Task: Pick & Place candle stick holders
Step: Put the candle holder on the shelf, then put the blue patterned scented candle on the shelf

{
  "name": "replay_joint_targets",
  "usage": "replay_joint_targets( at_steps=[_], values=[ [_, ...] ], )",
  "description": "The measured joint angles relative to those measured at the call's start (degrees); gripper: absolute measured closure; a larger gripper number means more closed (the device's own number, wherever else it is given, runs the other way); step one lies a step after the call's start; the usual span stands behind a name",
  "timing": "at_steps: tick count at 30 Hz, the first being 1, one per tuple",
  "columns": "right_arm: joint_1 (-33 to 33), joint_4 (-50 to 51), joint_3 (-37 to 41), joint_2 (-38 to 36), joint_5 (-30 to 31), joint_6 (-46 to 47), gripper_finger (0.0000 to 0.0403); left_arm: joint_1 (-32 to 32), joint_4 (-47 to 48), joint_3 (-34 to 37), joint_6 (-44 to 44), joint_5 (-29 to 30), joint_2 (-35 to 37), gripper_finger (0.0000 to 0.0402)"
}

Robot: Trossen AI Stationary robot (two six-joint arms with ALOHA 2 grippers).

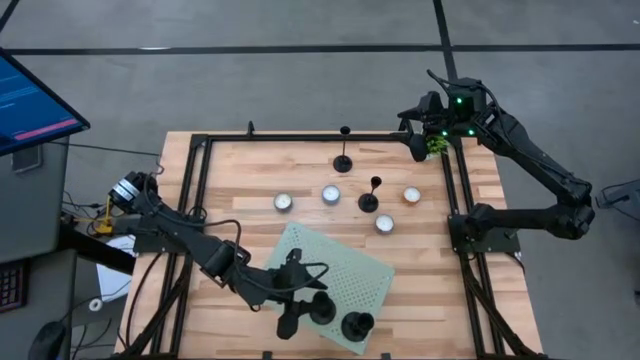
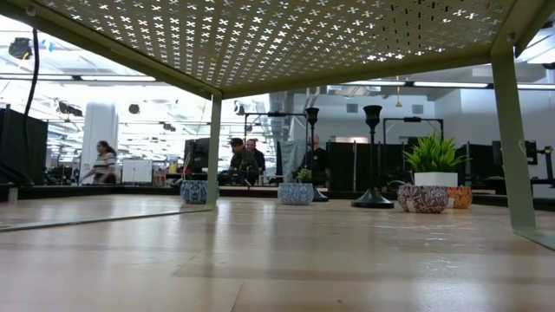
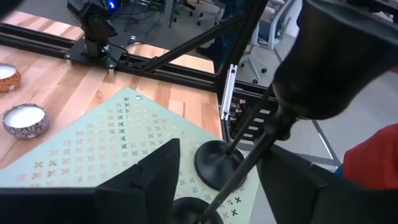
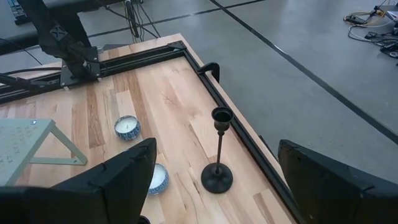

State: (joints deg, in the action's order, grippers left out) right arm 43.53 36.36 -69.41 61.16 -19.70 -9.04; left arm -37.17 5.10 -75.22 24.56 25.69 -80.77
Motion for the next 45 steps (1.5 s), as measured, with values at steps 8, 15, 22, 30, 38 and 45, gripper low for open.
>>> replay_joint_targets(
  at_steps=[8,15,22,30,38,45],
  values=[
    [0.0,0.0,0.0,0.0,0.0,0.0,0.0076,0.0,0.5,0.0,0.5,0.0,1.1,0.0163],
    [0.0,0.0,0.0,0.0,-1.3,-0.1,0.0076,-0.1,6.4,0.0,6.9,-2.5,4.0,0.0162],
    [0.0,0.1,0.0,0.0,-1.3,-0.1,0.0076,-0.1,13.5,0.0,14.0,-8.6,8.1,0.0170],
    [0.0,0.1,0.0,0.0,-1.3,-0.1,0.0076,-0.1,29.3,0.0,17.9,-7.0,15.2,0.0196],
    [0.0,0.1,0.0,0.0,-1.3,-0.1,0.0076,3.1,39.9,0.0,4.0,16.8,18.6,0.0201],
    [0.0,0.1,0.0,0.0,-1.3,-0.6,0.0076,17.3,44.0,0.9,-3.5,13.7,21.1,0.0151]
  ],
)
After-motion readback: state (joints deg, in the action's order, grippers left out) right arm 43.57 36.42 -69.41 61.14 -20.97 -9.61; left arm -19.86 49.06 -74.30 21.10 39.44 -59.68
